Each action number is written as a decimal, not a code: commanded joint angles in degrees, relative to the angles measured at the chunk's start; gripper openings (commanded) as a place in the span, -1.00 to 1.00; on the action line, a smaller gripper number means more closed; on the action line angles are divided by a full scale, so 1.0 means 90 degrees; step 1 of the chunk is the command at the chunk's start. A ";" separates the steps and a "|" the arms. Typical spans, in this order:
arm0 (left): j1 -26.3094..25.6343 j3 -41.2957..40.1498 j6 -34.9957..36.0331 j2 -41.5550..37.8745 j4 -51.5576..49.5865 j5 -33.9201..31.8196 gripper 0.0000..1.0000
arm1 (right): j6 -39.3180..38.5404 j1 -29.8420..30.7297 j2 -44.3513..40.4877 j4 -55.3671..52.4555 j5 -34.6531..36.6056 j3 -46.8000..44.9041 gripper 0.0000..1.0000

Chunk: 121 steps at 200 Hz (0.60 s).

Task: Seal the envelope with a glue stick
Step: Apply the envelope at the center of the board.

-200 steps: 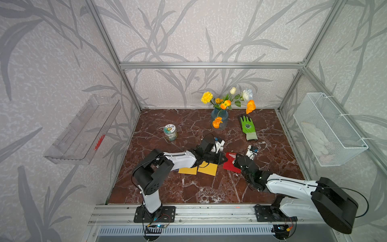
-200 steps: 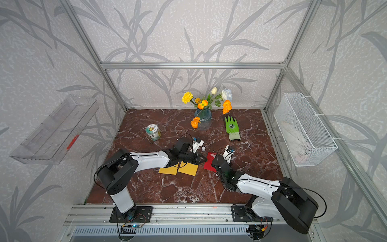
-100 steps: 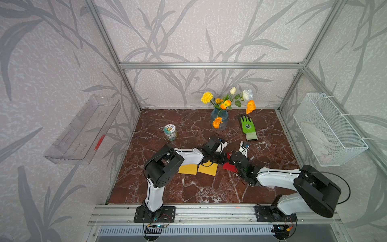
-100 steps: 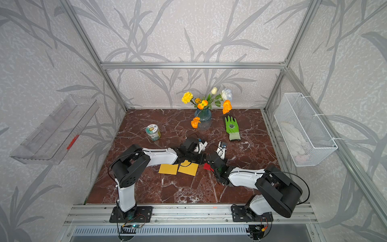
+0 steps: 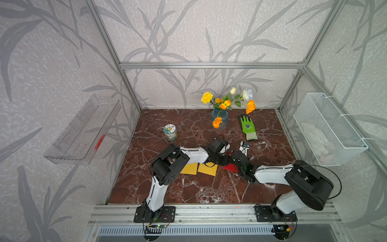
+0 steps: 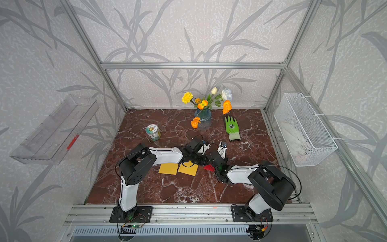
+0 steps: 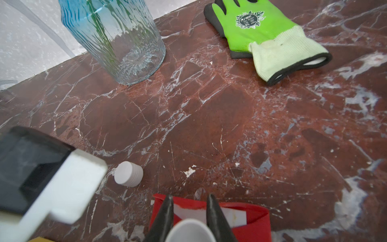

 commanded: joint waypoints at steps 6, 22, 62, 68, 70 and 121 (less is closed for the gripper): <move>-0.0024 0.0087 0.0150 0.0201 -0.0634 -0.0343 -1.00 | -0.0155 -0.0008 0.0124 -0.0070 0.0110 0.0116 -1.00; -0.0022 0.0097 0.0167 0.0203 -0.0675 -0.0352 -1.00 | -0.0248 0.0059 0.0111 -0.0277 0.0367 0.0153 -1.00; -0.0006 0.0089 0.0148 0.0215 -0.0688 -0.0339 -1.00 | -0.0534 0.0306 0.0104 -0.0892 0.1209 0.0317 -1.00; 0.0003 0.0079 0.0148 0.0200 -0.0680 -0.0333 -1.00 | -0.0528 0.0318 0.0120 -0.0941 0.1271 0.0313 -1.00; 0.0006 0.0078 0.0148 0.0204 -0.0680 -0.0333 -1.00 | -0.0518 0.0314 0.0124 -0.0955 0.1293 0.0317 -1.00; 0.0032 0.0019 0.0128 0.0152 -0.0632 -0.0304 -1.00 | -0.0168 0.0336 0.0213 -0.1063 0.1201 0.0337 -1.00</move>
